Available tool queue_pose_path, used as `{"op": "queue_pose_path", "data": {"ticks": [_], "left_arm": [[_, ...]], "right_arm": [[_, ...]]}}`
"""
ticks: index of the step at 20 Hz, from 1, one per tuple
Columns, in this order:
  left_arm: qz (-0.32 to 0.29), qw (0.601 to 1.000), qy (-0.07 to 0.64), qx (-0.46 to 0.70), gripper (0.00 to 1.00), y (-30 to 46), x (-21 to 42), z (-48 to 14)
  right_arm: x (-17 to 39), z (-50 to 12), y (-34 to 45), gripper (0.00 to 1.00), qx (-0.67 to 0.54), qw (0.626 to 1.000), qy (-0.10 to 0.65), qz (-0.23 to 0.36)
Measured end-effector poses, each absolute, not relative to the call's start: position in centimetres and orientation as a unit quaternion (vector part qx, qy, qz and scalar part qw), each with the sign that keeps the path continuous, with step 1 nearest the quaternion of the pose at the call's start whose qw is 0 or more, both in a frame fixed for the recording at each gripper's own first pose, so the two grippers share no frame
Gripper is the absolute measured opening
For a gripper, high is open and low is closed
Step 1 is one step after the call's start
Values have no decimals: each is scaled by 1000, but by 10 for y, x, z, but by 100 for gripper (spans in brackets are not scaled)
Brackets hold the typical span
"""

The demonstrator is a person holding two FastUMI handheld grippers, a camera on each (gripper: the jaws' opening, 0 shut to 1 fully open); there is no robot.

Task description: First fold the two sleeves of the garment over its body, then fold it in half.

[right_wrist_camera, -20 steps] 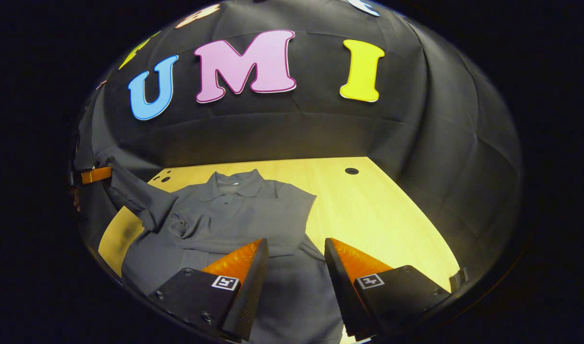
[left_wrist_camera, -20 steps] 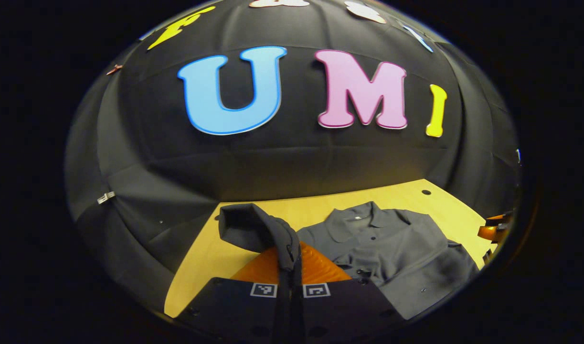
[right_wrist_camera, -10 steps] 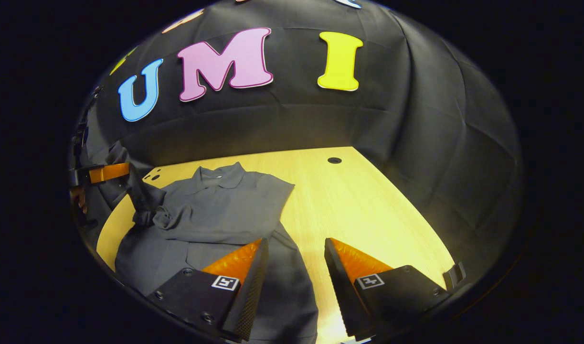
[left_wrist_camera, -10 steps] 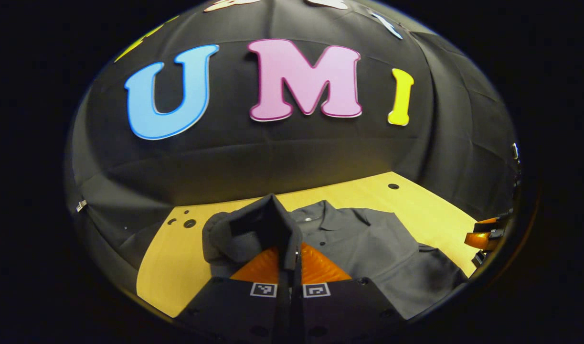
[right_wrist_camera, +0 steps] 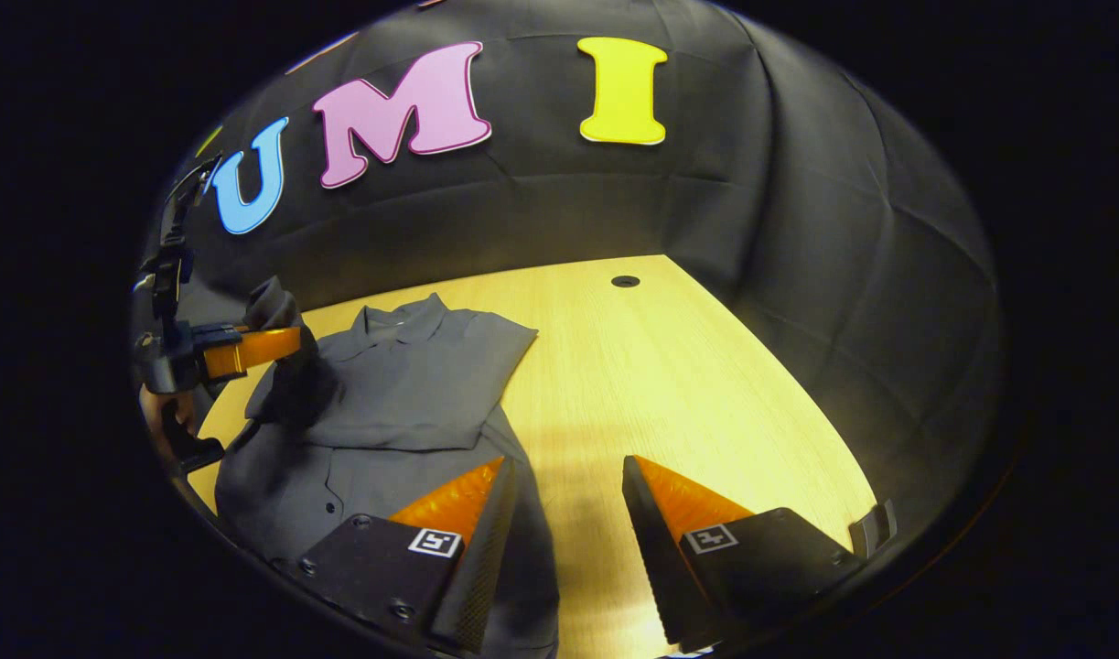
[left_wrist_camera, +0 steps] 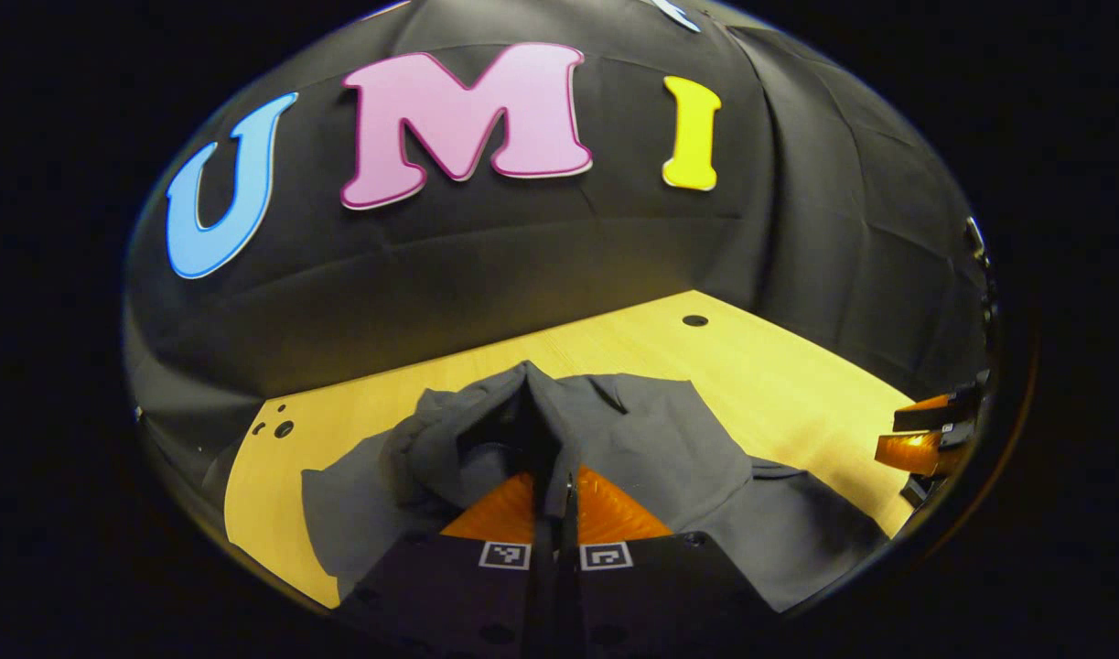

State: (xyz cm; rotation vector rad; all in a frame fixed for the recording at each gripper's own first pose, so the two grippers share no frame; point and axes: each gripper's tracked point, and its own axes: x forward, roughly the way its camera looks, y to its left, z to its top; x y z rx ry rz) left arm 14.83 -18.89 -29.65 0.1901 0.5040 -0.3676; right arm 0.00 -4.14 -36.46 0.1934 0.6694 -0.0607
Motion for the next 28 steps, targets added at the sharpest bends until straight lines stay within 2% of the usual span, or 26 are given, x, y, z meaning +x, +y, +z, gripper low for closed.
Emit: {"op": "queue_pose_path", "data": {"ticks": [7,9,10,11,12,13,14,17,18,20,26,28], "left_arm": [[-185,935,270,137,7,-218,150,-352],[-193,930,279,143,11,-227,147,-364],[-202,928,279,146,19,-232,146,-368],[-214,925,278,148,19,-239,144,-369],[-222,923,277,150,28,-244,141,-371],[-231,921,273,153,32,-249,139,-371],[-241,919,271,155,45,-255,136,-370],[-269,916,265,136,65,-271,116,-364],[-275,916,264,124,77,-275,108,-360],[-280,917,266,101,92,-277,92,-351],[-245,924,289,46,96,-246,47,-323],[-227,930,288,39,95,-223,32,-310]], "right_arm": [[-13,-382,-64,74,102,933,345,-27],[-17,-388,-67,74,106,930,351,-27],[-19,-389,-68,74,108,929,352,-27],[-21,-391,-69,74,110,929,353,-28],[-22,-392,-70,74,110,928,355,-28],[-23,-393,-71,74,110,928,355,-28],[-25,-393,-71,74,110,927,356,-26],[-29,-390,-68,74,111,927,358,-15],[-30,-389,-67,74,113,927,358,-11],[-35,-386,-63,74,117,926,358,-3],[-52,-368,-43,75,128,926,354,37],[-64,-359,-33,81,130,926,351,54]]}}
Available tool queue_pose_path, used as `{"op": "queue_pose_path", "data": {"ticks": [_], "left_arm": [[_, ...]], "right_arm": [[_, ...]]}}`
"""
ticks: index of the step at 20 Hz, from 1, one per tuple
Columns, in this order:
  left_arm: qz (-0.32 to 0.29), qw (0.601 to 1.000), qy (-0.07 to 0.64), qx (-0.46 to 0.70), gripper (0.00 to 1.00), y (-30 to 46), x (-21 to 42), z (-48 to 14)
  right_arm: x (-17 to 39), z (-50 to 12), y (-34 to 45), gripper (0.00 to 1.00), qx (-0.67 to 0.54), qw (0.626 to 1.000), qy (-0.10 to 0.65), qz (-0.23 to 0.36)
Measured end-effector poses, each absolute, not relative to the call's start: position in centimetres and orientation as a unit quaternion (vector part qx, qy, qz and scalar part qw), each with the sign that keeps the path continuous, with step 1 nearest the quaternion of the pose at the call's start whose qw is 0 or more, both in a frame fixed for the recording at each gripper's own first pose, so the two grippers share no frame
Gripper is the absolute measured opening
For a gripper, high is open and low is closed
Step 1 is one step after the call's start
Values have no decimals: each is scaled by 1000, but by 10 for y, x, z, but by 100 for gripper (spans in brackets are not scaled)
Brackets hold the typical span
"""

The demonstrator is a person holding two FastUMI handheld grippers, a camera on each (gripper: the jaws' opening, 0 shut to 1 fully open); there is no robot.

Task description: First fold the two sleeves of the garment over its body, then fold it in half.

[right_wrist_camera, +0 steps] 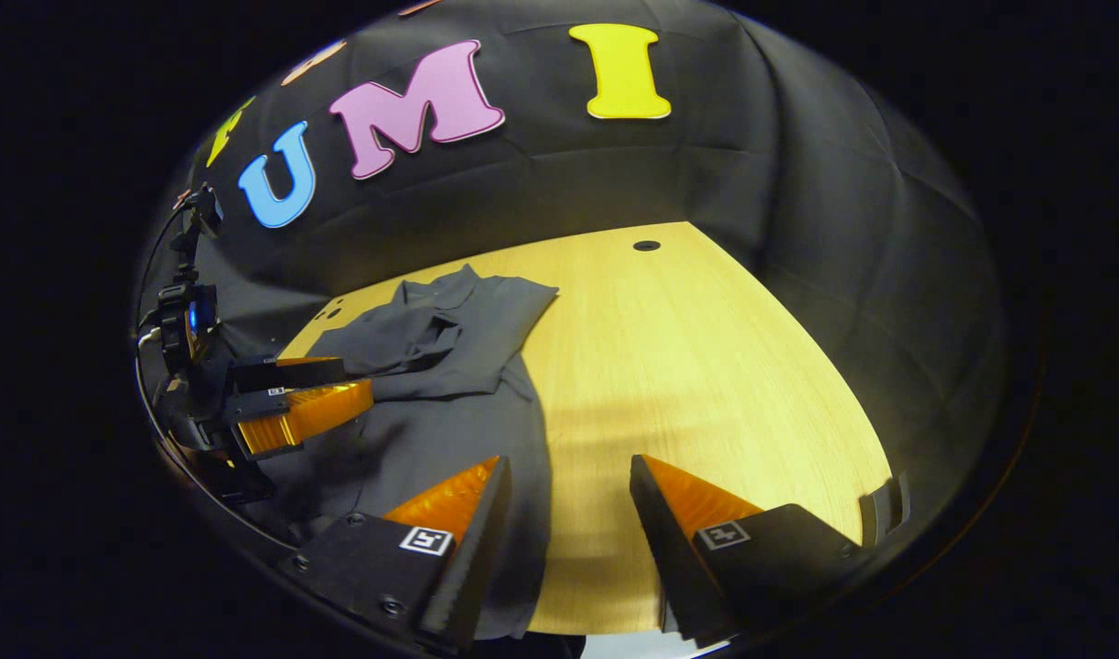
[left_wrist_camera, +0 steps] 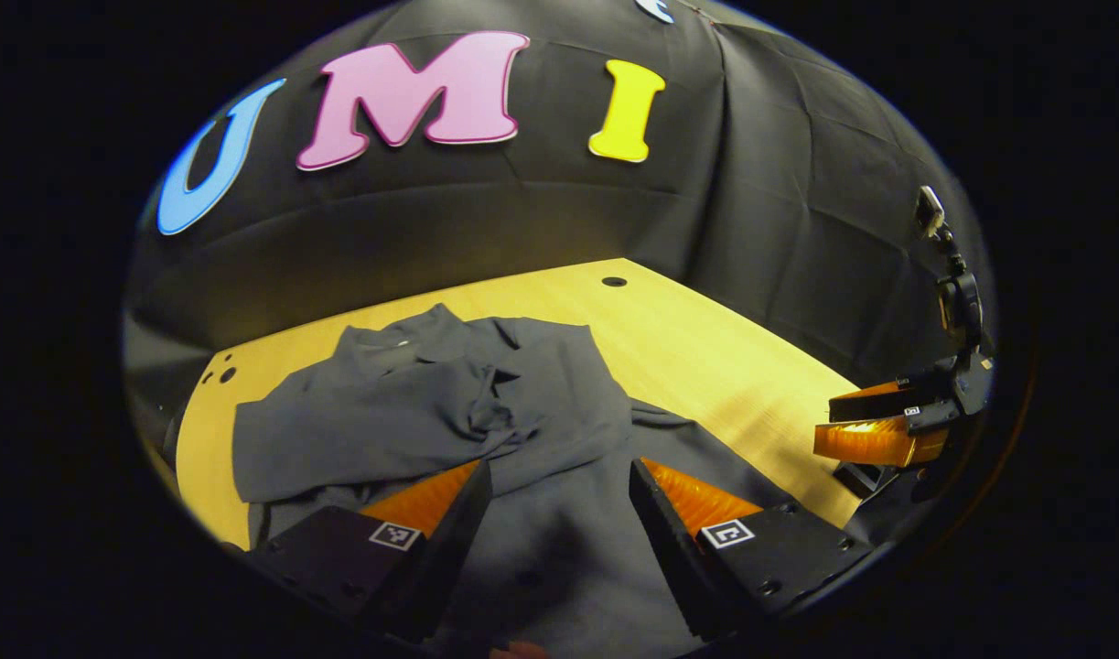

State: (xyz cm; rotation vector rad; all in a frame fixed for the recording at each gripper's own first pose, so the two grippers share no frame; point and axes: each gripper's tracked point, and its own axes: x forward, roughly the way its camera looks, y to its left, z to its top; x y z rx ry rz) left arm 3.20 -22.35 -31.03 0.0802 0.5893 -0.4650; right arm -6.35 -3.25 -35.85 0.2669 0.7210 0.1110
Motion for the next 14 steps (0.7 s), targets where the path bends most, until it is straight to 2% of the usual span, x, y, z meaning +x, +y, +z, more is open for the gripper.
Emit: {"op": "queue_pose_path", "data": {"ticks": [1,4,6,14], "left_arm": [[-219,932,287,34,95,-212,23,-304],[-195,938,286,21,95,-172,-8,-292],[-175,943,283,21,95,-138,-29,-288],[-77,945,316,24,95,1,-117,-324]], "right_arm": [[-70,-353,-28,89,130,926,349,59],[-94,-344,-11,90,129,925,349,70],[-110,-346,-2,95,118,925,354,68],[-156,-369,16,95,93,918,382,45]]}}
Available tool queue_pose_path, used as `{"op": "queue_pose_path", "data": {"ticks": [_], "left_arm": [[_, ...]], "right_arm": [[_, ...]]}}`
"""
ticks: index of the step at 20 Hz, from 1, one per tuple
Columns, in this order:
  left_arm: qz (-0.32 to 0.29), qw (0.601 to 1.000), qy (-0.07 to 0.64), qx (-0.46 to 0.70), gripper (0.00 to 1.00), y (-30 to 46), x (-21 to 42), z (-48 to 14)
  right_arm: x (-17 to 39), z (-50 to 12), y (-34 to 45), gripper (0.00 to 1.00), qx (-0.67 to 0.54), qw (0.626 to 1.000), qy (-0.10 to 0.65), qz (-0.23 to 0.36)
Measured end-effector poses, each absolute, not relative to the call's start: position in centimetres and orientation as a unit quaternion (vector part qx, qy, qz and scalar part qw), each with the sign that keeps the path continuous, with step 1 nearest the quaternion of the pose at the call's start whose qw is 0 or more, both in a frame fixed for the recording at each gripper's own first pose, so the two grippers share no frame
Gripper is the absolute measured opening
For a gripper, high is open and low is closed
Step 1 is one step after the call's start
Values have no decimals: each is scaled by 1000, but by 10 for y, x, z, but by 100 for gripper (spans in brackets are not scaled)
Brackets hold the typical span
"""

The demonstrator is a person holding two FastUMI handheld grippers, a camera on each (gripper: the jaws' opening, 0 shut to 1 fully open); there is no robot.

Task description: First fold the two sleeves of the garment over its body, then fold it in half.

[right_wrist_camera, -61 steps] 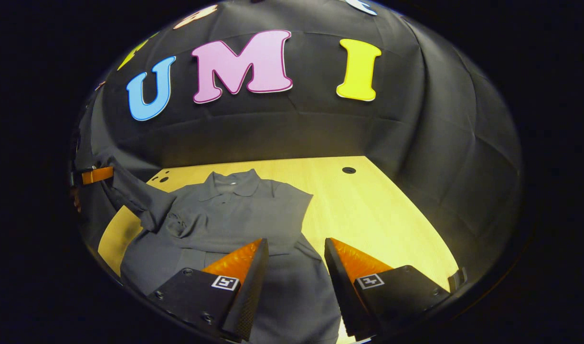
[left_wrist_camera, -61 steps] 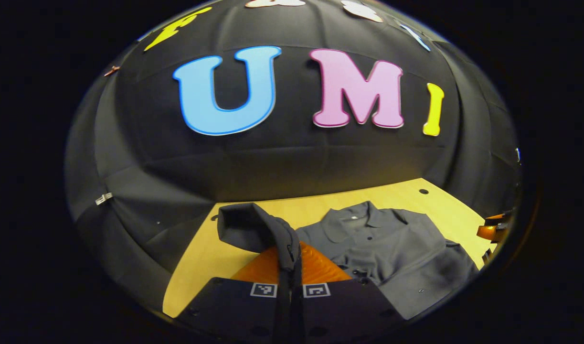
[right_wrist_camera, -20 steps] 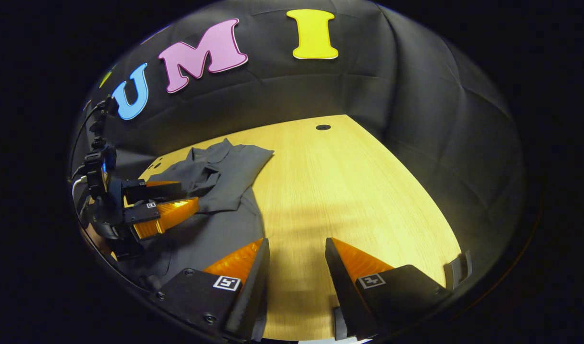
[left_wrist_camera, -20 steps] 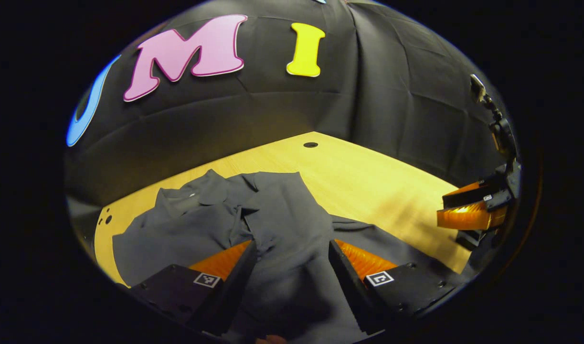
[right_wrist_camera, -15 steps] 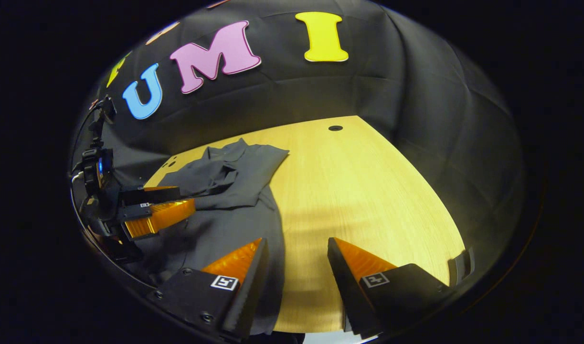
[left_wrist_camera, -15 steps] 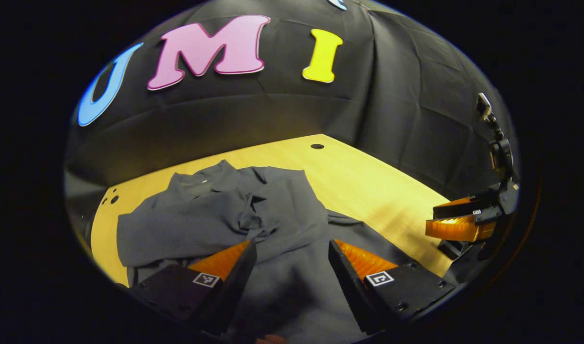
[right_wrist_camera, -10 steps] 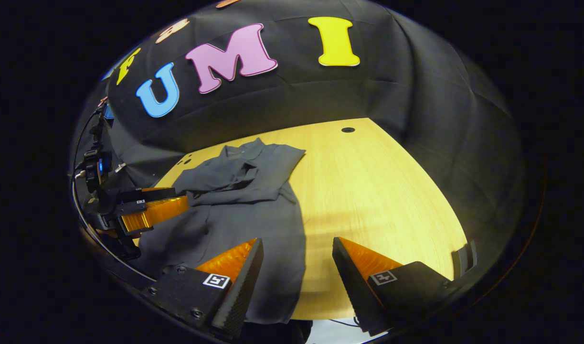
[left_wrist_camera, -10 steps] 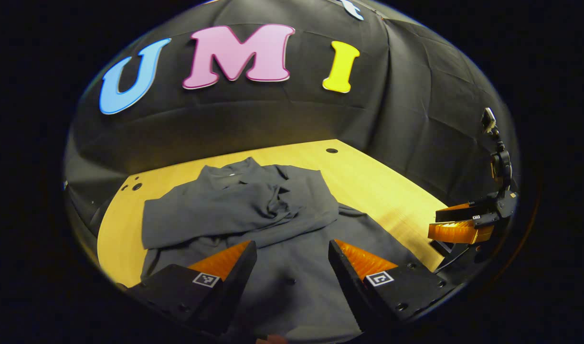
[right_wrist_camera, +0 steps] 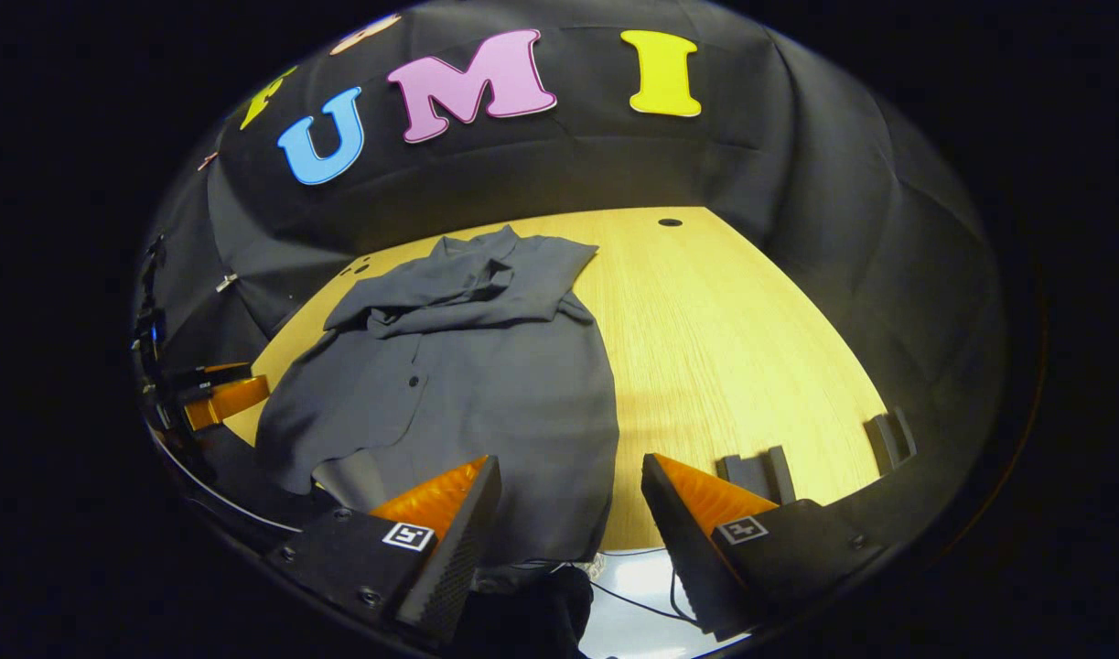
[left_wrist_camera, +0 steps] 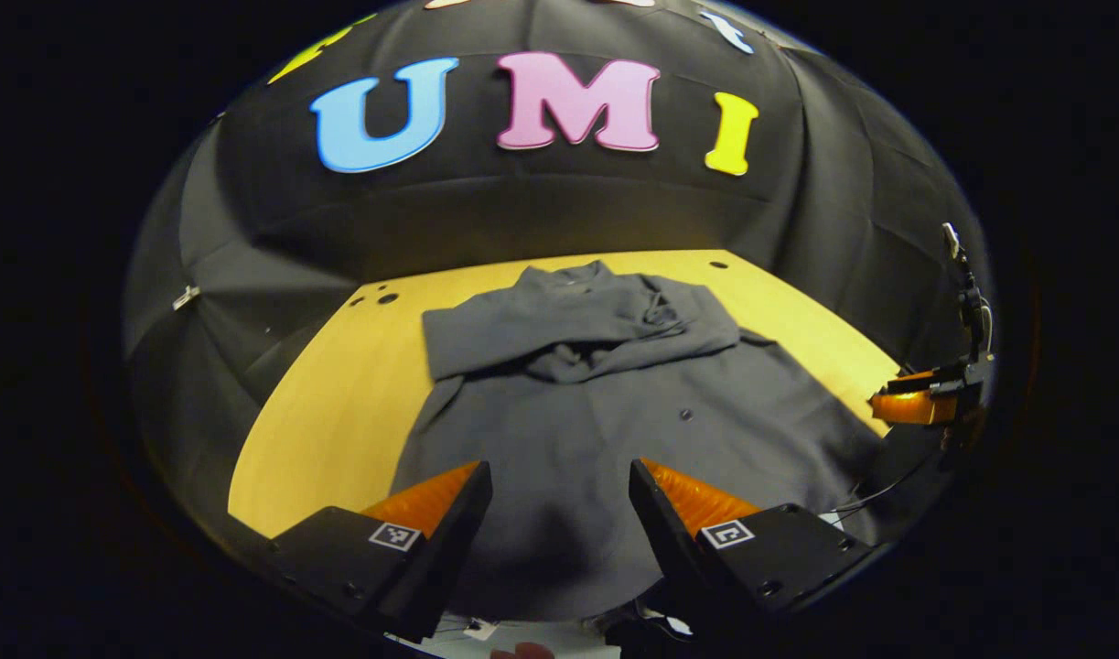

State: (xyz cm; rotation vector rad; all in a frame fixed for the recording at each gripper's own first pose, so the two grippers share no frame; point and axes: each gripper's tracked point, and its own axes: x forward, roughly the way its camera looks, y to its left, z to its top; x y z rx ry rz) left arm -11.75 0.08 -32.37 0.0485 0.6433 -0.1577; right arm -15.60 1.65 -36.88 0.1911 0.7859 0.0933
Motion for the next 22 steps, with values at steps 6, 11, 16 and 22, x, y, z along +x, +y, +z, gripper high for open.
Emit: {"op": "queue_pose_path", "data": {"ticks": [6,11,16,22], "left_arm": [[-15,932,361,1,95,62,-152,-379],[0,920,393,-3,96,80,-158,-415],[-13,918,398,-1,96,77,-151,-423],[-25,916,401,-15,96,67,-151,-429]], "right_arm": [[-175,-396,25,95,88,909,407,30],[-180,-414,33,96,84,904,419,15],[-181,-427,38,95,69,901,428,10],[-180,-432,39,95,51,903,427,-3]]}}
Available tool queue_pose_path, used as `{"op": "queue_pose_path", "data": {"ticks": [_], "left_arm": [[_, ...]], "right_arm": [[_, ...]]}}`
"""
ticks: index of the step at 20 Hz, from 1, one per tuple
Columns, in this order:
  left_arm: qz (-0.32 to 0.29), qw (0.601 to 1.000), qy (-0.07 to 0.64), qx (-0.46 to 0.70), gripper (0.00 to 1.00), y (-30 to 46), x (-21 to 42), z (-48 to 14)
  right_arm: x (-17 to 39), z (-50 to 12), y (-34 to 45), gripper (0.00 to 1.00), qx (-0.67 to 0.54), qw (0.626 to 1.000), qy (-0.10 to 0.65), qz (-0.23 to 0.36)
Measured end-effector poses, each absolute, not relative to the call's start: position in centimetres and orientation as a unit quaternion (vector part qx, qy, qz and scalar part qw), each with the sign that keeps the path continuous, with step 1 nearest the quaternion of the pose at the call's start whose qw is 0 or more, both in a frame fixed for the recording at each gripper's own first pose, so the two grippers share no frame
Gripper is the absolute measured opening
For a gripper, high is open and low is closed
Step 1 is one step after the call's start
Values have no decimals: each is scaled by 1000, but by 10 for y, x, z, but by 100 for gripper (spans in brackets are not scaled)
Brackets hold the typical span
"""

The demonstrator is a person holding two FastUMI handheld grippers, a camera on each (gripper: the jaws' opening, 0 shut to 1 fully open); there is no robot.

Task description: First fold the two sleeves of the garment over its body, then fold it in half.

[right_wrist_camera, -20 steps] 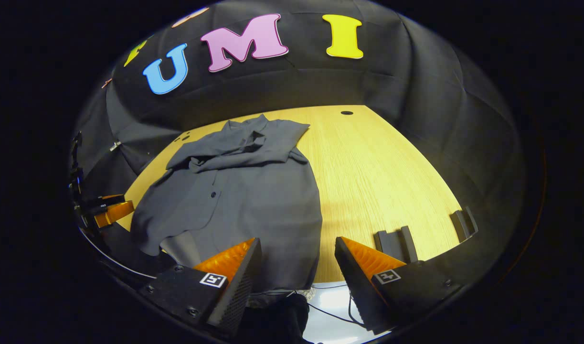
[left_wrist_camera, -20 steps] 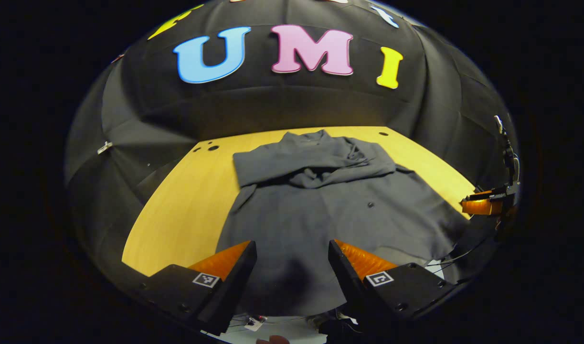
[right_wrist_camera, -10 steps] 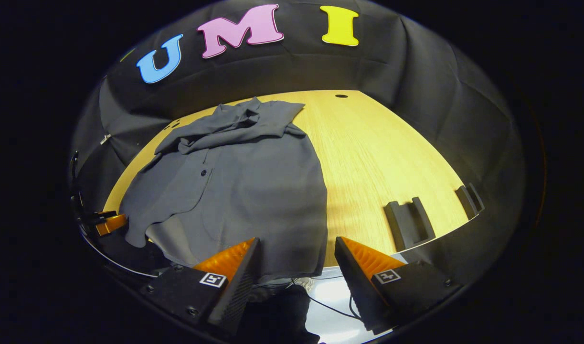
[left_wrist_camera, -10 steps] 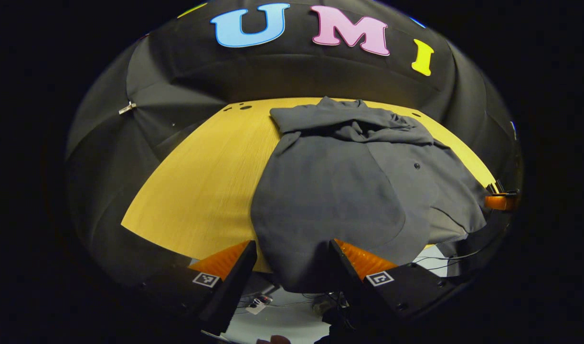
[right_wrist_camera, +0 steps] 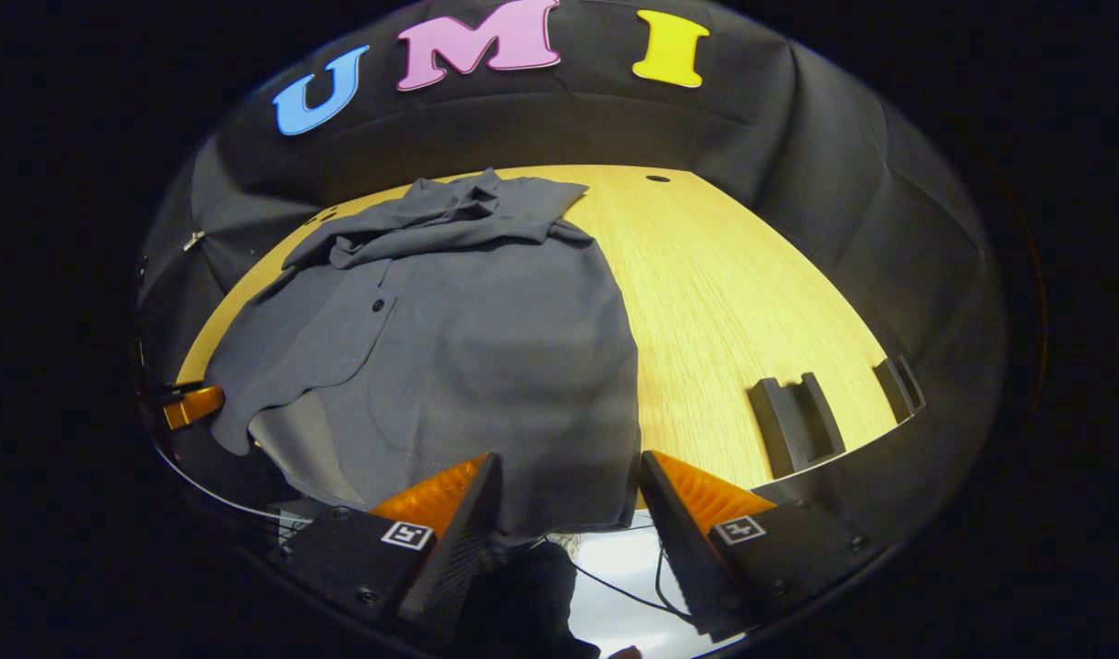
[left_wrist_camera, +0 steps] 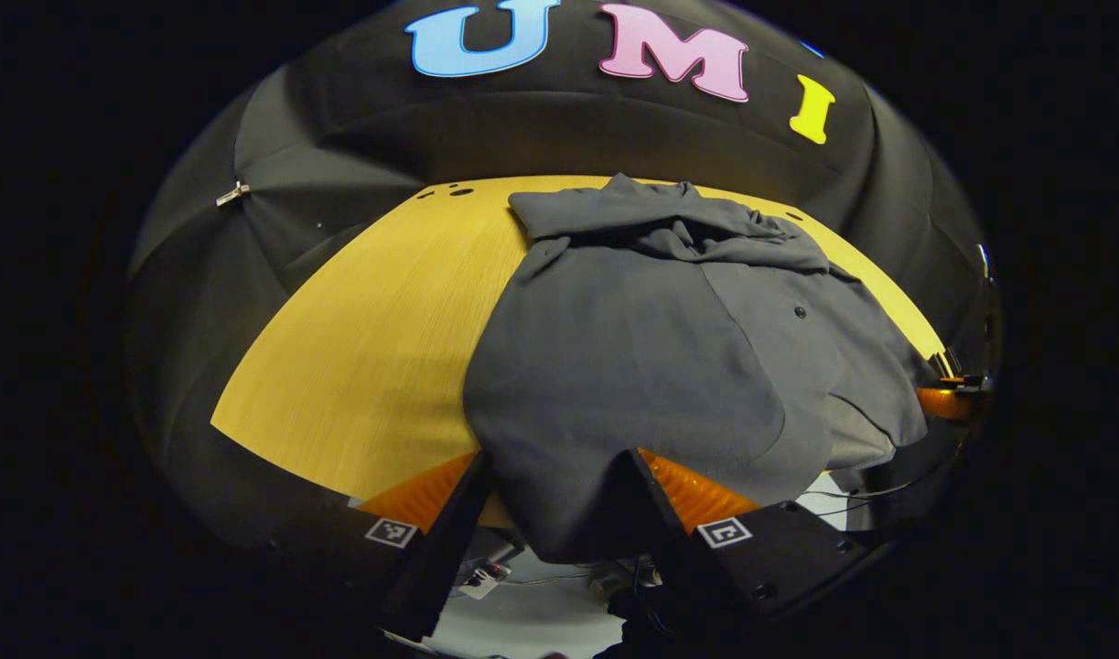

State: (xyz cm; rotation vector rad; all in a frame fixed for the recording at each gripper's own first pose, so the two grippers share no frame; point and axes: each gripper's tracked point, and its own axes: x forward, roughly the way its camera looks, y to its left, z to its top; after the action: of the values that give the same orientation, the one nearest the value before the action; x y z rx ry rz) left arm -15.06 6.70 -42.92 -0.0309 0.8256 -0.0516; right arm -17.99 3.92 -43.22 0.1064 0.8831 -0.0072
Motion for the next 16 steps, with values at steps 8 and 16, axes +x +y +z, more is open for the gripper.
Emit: {"op": "queue_pose_path", "data": {"ticks": [8,16], "left_arm": [[-50,927,372,-16,6,48,-134,-408],[-40,958,283,-35,6,61,-81,-306]], "right_arm": [[-161,-408,62,5,59,913,402,41],[-98,-307,58,5,101,945,305,56]]}}
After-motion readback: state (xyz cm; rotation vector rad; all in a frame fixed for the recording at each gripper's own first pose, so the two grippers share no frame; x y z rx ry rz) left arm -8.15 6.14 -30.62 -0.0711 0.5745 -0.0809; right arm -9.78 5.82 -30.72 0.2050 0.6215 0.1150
